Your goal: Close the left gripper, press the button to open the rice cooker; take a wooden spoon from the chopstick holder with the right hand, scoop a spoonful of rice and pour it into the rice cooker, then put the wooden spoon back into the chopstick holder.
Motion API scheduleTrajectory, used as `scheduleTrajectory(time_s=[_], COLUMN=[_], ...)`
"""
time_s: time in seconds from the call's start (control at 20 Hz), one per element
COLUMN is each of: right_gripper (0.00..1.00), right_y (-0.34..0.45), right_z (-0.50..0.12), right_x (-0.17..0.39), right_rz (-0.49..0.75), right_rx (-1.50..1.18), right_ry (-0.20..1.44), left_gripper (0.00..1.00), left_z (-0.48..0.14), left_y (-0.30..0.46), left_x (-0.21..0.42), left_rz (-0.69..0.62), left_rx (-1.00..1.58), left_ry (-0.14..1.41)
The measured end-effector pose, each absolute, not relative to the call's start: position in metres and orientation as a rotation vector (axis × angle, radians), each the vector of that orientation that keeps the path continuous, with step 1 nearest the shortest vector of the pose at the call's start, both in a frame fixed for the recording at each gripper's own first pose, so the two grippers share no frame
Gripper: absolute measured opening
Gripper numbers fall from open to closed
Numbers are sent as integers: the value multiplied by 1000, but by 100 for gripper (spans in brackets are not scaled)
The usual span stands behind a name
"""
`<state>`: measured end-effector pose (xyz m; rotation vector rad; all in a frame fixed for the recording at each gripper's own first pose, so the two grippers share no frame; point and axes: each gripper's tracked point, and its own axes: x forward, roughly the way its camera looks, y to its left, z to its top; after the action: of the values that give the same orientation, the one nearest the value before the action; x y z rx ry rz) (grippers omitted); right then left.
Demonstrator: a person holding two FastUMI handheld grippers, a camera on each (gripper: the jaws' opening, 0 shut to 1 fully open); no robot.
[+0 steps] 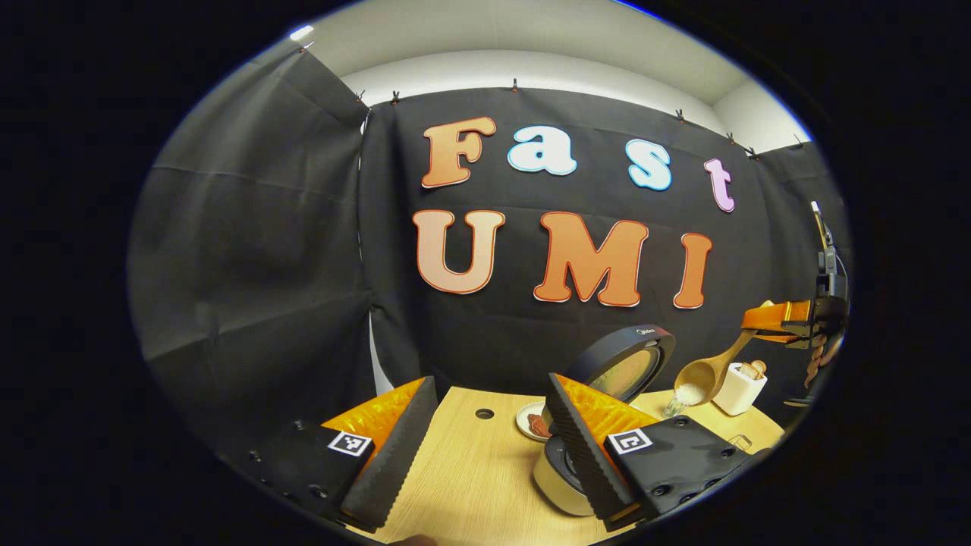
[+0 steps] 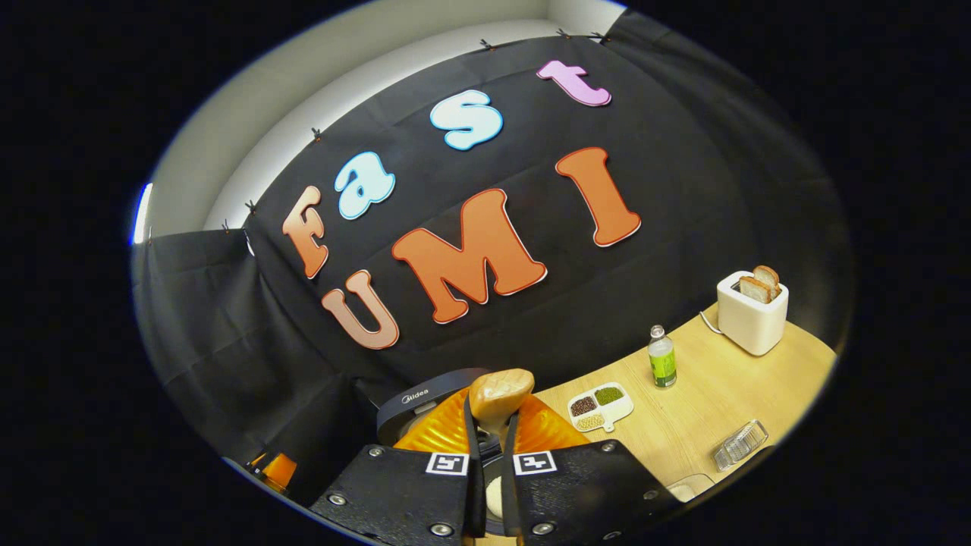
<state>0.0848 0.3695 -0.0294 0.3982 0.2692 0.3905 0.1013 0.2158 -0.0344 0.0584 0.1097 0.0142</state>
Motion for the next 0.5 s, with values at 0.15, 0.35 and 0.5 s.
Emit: scheduleTrajectory(time_s=[0.15, 0.35, 0.5], right_gripper=[7, 7, 7], right_y=[374, 379, 382], right_z=[-28, -28, -29], right_x=[80, 78, 76], right_rz=[408, 419, 427], right_rx=[372, 349, 323], right_ry=[256, 249, 242], left_gripper=[94, 94, 94], left_z=[-34, -35, -36], left_y=[217, 217, 218], left_x=[99, 99, 99], left_rz=[14, 13, 14], left_rx=[58, 57, 54], left_ry=[109, 109, 111])
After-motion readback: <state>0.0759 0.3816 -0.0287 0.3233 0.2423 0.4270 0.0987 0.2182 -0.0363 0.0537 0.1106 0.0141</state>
